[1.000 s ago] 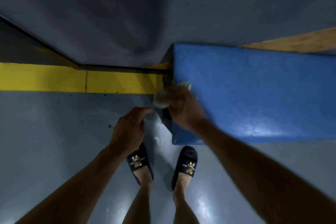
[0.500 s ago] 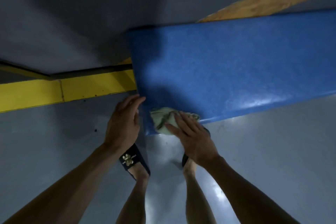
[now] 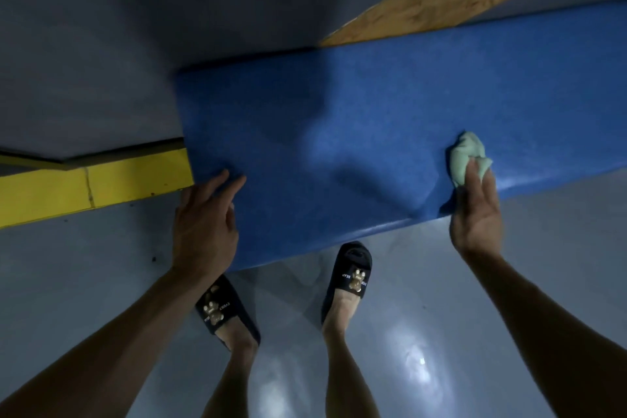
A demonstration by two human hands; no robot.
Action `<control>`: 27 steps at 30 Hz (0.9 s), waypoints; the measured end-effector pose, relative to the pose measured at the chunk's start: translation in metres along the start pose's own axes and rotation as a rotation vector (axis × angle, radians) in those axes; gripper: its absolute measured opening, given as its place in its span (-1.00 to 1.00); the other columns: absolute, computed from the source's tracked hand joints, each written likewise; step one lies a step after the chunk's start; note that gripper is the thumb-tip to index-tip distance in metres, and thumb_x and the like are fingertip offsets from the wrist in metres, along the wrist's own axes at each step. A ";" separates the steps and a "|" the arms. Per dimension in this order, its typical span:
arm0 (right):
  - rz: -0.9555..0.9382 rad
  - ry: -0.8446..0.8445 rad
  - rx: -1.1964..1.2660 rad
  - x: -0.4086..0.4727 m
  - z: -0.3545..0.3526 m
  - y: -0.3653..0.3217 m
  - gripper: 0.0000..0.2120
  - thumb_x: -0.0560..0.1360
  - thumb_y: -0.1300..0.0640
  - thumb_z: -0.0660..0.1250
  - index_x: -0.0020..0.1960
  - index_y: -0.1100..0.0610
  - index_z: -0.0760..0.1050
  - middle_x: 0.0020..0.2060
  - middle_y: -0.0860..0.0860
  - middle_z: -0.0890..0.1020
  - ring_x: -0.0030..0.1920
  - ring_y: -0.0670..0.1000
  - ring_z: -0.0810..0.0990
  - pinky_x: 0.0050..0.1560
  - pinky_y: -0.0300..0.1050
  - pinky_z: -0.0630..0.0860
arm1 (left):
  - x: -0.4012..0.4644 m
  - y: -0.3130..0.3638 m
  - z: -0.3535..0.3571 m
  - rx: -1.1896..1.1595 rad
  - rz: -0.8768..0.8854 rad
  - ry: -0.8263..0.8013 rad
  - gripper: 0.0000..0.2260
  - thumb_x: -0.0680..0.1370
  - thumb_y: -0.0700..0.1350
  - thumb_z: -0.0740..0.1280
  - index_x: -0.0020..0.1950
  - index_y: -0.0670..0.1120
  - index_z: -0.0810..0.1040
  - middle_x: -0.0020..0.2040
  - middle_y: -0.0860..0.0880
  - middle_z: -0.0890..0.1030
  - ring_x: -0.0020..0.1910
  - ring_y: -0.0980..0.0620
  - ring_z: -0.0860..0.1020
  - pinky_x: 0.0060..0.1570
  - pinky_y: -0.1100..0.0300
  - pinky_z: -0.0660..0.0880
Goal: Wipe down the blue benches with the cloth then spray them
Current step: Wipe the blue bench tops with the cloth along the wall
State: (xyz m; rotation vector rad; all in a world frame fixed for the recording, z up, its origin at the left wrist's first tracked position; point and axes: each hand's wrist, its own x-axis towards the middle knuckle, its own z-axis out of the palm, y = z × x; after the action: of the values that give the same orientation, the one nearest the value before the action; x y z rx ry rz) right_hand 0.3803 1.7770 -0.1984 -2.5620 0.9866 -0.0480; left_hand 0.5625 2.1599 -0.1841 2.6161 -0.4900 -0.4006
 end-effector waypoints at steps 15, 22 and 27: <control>-0.430 -0.237 0.177 0.097 0.124 -0.309 -0.39 0.46 0.20 0.15 0.52 0.14 0.32 0.48 0.30 0.33 0.49 0.33 0.26 0.54 0.17 0.14 | 0.008 -0.010 0.006 0.083 0.068 0.049 -0.60 0.52 -0.22 0.26 0.34 0.00 0.56 0.33 -0.07 0.57 0.03 -0.22 0.57 0.11 -0.12 0.51; -0.981 -0.504 0.217 0.048 0.113 -0.279 -0.56 0.47 0.26 0.25 0.34 0.14 0.56 0.36 0.27 0.50 0.34 0.39 0.48 0.36 0.33 0.38 | 0.010 0.003 -0.015 0.147 -0.112 -0.306 -0.40 0.61 -0.21 0.19 0.56 0.26 0.17 0.55 0.13 0.31 0.41 -0.09 0.37 0.47 -0.22 0.11; -0.711 -0.864 0.174 0.036 0.043 -0.236 -0.56 0.61 0.23 0.20 0.47 0.02 0.42 0.45 0.08 0.45 0.40 0.09 0.45 0.44 -0.20 0.29 | 0.006 0.032 -0.049 -0.010 -0.145 -0.320 -0.46 0.49 -0.24 0.18 0.36 0.26 0.49 0.24 0.06 0.63 0.16 -0.07 0.61 0.26 0.03 0.40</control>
State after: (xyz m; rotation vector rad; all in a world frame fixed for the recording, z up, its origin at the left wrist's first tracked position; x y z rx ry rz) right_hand 0.5650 1.9274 -0.1546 -2.2517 -0.2366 0.6756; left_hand 0.5770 2.1489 -0.1285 2.5956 -0.3981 -0.8755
